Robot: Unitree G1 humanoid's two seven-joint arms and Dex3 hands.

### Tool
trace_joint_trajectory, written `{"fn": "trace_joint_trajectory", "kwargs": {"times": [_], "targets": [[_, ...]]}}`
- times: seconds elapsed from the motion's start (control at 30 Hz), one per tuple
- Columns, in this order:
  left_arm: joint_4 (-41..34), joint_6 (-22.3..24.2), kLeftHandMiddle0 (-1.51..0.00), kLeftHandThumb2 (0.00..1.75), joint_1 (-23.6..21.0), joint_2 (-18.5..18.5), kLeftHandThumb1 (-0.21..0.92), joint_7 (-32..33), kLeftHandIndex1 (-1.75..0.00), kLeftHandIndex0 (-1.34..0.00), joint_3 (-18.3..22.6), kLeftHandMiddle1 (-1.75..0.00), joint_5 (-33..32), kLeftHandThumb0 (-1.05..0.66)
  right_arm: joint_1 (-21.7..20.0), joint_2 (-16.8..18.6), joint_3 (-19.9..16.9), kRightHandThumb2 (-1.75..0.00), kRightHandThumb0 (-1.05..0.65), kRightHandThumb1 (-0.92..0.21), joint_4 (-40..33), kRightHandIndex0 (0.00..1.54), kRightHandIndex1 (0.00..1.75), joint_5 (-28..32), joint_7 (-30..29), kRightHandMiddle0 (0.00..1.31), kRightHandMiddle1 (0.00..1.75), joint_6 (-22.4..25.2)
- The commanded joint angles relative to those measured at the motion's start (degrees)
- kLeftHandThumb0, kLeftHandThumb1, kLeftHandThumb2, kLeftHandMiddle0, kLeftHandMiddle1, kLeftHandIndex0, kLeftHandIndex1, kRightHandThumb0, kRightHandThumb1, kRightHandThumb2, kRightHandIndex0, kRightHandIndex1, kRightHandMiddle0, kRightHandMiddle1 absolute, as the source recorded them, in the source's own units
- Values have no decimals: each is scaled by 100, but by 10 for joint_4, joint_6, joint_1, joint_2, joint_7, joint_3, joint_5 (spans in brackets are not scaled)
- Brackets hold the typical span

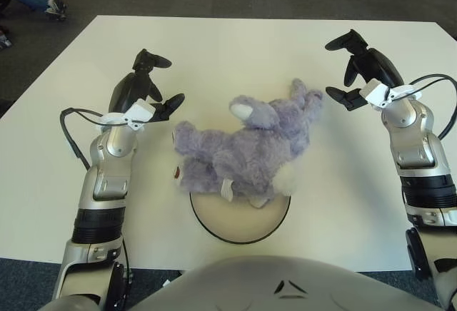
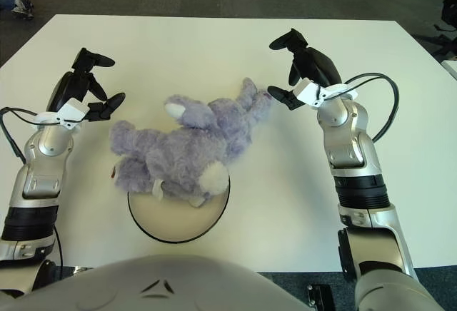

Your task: Put the doll into the plate.

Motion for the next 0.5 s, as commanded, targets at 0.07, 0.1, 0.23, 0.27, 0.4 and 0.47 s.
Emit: {"fn": "trace_joint_trajectory", "kwargs": {"times": [0.07, 0.1, 0.23, 0.27, 0.4, 0.47], "targets": [[28, -10, -98, 82, -18, -9, 65, 14, -165, -39, -8, -175, -20, -40, -10, 18, -10, -166, 60, -3, 29, 85, 175, 20, -26, 3, 129, 4], [31, -12, -99, 83, -19, -9, 64, 16, -165, -40, -9, -175, -23, -40, -10, 19, -10, -166, 60, -3, 31, 85, 175, 21, -29, 3, 129, 3], [44, -22, -102, 90, -22, -10, 59, 21, -167, -44, -11, -175, -31, -40, -12, 24, -11, -166, 60, -3, 41, 85, 175, 26, -40, 5, 131, 0], [48, -26, -103, 93, -23, -10, 58, 23, -168, -45, -11, -175, -33, -40, -12, 26, -12, -166, 60, -3, 45, 85, 175, 27, -43, 6, 132, -1], [61, -36, -105, 99, -25, -8, 54, 29, -169, -47, -12, -175, -37, -41, -14, 28, -11, -167, 60, -3, 53, 85, 175, 29, -52, 9, 133, -3], [73, -47, -104, 101, -26, -8, 52, 32, -170, -47, -12, -175, -42, -41, -17, 31, -13, -167, 60, -3, 64, 85, 175, 32, -60, 12, 135, -3]]}}
